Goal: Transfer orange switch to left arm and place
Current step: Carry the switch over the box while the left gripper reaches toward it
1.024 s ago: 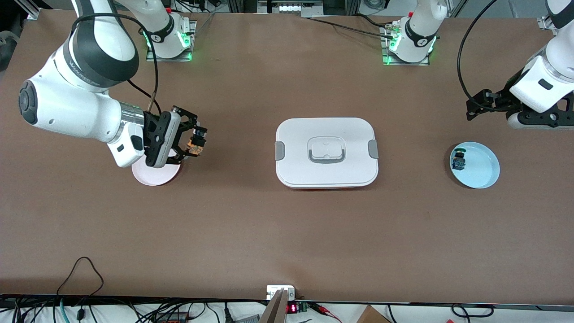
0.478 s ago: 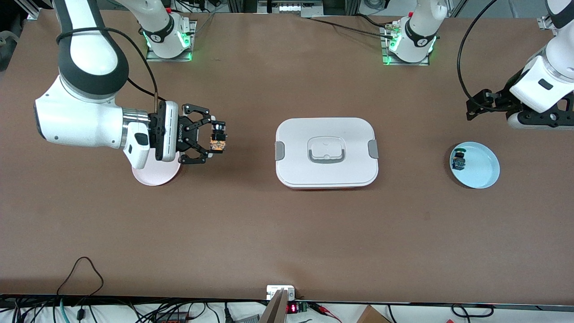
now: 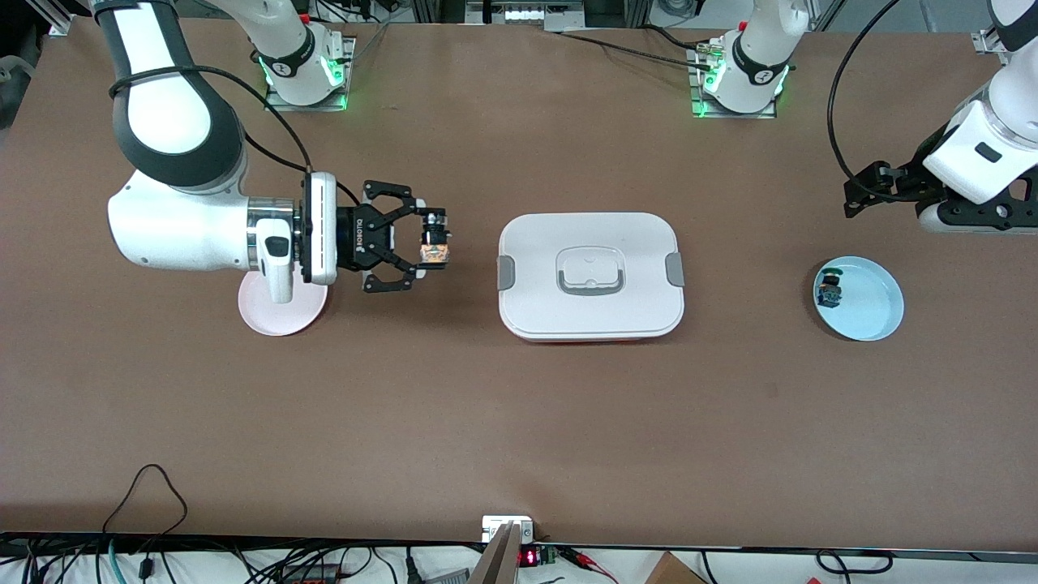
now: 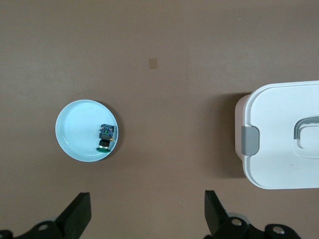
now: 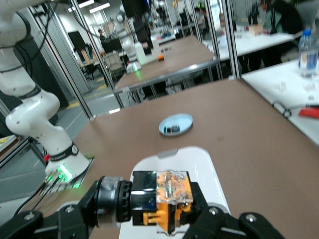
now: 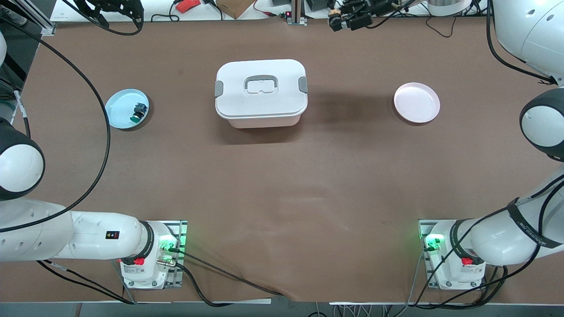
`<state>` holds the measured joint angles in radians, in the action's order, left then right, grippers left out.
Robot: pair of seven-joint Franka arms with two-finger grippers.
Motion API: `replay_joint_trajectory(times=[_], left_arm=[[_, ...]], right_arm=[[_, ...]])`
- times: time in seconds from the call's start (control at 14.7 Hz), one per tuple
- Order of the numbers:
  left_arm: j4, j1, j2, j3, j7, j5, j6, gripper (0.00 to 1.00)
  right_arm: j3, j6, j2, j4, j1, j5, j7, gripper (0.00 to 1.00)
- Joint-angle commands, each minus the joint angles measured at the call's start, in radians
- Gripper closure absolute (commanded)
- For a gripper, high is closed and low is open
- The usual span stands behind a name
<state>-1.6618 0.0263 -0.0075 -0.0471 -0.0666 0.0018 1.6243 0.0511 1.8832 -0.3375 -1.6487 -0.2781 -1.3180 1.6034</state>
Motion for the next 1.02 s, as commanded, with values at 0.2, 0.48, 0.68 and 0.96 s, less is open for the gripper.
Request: replay_joint_trajectory(times=[0.2,0.48,0.68,0.96], left_arm=[[0.033,0.0,0.047,0.0,0.001,-0.21,-0.151,0.0],[0.039,-0.003,0.05,-0.002,0.001,-0.365,-0.222,0.0],[0.037,-0.009,0.052,0.007,0.002,-0.607,-0.222,0.0],[0.007,-0.023,0.069,0.003,0.076,-0.919,-0.152,0.0]], right_arm=[[-0.005,0.071,-0.012,-0.005,-0.084,-0.232,0.162,1.0],[-0.005,0.108,-0.035,0.0,-0.153,-0.315,0.181,1.0],[-0.005,0.175,-0.058,0.01,-0.2,-0.388,0.179,1.0],[-0.005,0.247,-0.081,0.05,-0.26,-0.417,0.181,1.0]])
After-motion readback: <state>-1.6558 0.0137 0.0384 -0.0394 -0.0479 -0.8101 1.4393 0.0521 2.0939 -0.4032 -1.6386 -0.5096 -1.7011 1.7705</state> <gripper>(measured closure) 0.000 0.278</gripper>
